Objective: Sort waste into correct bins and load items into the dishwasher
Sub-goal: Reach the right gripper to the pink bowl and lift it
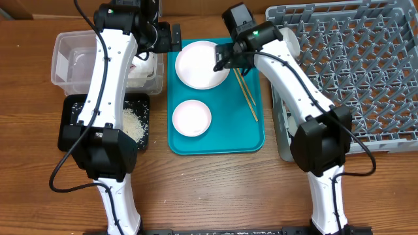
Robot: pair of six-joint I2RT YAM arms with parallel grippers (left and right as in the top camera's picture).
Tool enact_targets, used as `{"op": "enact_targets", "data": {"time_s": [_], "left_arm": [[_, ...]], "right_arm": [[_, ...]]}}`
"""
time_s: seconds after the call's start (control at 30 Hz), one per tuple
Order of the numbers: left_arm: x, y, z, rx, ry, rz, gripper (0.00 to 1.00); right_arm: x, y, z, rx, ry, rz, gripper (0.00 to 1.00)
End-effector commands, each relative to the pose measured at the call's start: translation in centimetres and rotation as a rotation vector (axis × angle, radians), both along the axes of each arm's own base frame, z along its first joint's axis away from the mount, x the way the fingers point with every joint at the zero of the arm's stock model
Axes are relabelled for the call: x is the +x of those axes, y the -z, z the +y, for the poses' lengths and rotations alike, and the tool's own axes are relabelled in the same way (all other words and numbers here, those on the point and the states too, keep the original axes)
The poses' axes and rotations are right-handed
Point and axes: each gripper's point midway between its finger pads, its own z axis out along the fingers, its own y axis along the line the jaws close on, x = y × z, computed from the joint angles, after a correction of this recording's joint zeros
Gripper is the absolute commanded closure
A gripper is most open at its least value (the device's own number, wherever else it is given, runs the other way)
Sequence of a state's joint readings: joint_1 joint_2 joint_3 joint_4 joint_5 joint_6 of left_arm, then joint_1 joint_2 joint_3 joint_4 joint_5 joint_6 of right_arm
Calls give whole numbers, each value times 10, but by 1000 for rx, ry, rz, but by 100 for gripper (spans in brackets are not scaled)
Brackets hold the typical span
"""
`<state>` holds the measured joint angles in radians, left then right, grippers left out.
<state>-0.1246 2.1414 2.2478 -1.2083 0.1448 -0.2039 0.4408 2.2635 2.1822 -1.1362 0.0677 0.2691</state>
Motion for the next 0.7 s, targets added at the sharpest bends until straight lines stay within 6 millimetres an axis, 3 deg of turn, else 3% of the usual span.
{"op": "enact_targets", "data": {"time_s": [0.0, 0.23, 0.43, 0.53, 0.6, 0.67], "left_arm": [[2, -14, -2, -8, -2, -34, 0], [2, -14, -2, -8, -2, -34, 0], [2, -14, -2, -8, -2, -34, 0], [2, -14, -2, -8, -2, -34, 0], [2, -14, -2, -8, -2, -34, 0], [2, -14, -2, -8, -2, -34, 0]], "right_arm": [[-42, -12, 53, 326, -67, 193, 11], [-92, 45, 69, 305, 33, 395, 33], [-121, 91, 76, 227, 121, 447, 41], [-128, 102, 76, 207, 141, 455, 56], [-127, 103, 72, 187, 152, 444, 82], [-124, 101, 67, 189, 163, 441, 96]]}}
